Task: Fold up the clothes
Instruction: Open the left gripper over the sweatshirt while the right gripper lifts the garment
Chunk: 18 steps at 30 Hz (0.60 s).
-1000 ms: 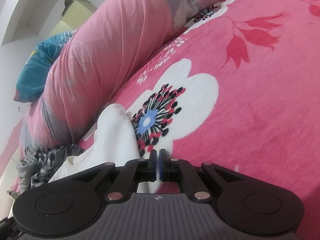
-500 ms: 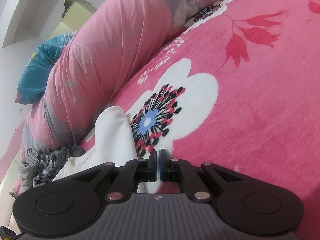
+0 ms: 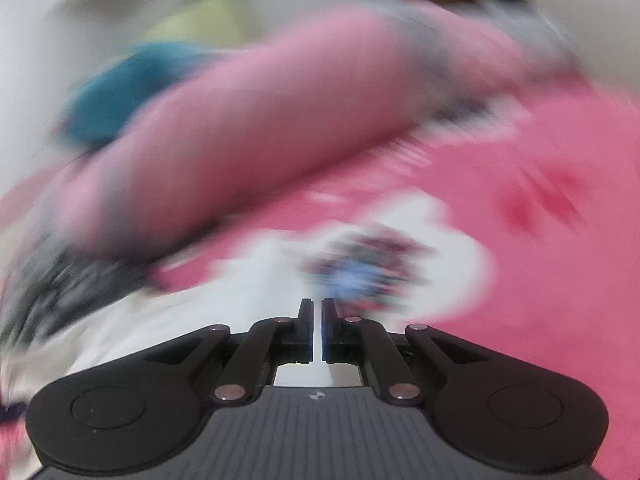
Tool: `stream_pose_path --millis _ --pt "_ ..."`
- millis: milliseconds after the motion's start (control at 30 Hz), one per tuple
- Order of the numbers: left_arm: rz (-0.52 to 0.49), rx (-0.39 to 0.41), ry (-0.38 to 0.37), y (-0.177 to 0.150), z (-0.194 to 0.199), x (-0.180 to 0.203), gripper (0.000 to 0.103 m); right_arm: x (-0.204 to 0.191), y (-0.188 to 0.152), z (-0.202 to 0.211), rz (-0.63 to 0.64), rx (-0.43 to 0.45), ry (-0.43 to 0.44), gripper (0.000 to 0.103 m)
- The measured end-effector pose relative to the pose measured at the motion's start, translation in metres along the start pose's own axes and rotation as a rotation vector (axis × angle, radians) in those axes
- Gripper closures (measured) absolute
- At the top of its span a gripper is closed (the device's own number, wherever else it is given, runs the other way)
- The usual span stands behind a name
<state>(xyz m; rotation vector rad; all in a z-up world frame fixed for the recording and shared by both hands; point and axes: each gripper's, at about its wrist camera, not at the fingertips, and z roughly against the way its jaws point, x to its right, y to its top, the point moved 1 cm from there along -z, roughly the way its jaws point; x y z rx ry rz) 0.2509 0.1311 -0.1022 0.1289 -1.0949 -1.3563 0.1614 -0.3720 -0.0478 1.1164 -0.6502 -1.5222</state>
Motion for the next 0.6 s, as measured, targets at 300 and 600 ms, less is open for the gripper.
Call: stream_pose_path --millis 300,600 --pt "0.02 0.033 0.025 -0.001 -0.002 -0.011 0.074 -0.305 -0.131 -0.016 1.257 -0.126 0.331 0.099" --pt "0.041 0.053 -0.019 0.004 0.004 -0.017 0.074 -0.335 -0.164 -0.073 1.43 -0.131 0.215 0.095"
